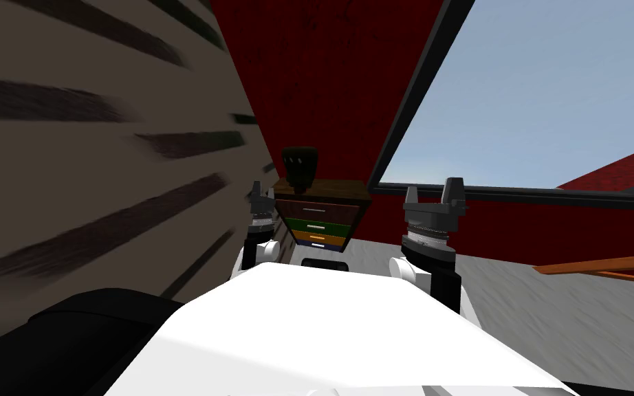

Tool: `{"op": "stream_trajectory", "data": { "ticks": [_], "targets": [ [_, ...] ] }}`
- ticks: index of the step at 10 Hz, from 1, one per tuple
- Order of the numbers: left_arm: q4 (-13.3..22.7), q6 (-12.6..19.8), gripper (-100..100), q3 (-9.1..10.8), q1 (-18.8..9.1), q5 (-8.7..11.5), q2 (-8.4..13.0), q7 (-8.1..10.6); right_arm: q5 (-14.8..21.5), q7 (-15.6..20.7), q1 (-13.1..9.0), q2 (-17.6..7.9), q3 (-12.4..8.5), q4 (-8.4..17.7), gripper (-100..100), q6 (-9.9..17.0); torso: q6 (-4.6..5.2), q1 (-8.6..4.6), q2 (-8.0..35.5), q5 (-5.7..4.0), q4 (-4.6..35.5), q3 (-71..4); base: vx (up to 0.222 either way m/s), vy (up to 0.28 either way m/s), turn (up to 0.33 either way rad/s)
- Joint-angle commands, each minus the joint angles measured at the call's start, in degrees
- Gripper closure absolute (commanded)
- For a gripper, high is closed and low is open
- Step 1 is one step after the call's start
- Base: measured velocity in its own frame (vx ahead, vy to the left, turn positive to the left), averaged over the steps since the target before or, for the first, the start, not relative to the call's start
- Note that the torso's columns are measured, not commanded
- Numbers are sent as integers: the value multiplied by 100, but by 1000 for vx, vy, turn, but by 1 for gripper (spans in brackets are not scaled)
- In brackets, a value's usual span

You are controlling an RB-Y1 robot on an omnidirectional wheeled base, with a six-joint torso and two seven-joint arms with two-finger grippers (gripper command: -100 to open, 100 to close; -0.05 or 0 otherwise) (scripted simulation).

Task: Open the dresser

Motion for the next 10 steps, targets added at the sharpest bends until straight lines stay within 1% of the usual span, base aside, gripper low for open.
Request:
{"op": "stream_trajectory", "data": {
  "ticks": [1,3,9,10],
  "targets": [
    [0,0,0,0,0,0,0,0,0,0,0,0,0,0,0,0,0,0,232,0,235,-467,0,0,0],
    [-1,0,0,0,0,0,0,0,0,0,0,0,0,-1,0,0,0,0,1003,0,1006,-2014,0,0,0],
    [-2,-1,0,0,0,0,0,0,0,0,0,0,0,-2,0,-1,0,0,3539,0,3537,-7073,0,0,0],
    [1,100,-100,-16,-10,-3,248,11,0,0,0,0,0,-2,0,-1,0,0,3962,0,3960,-7919,6,-3,-18]
  ]
}}
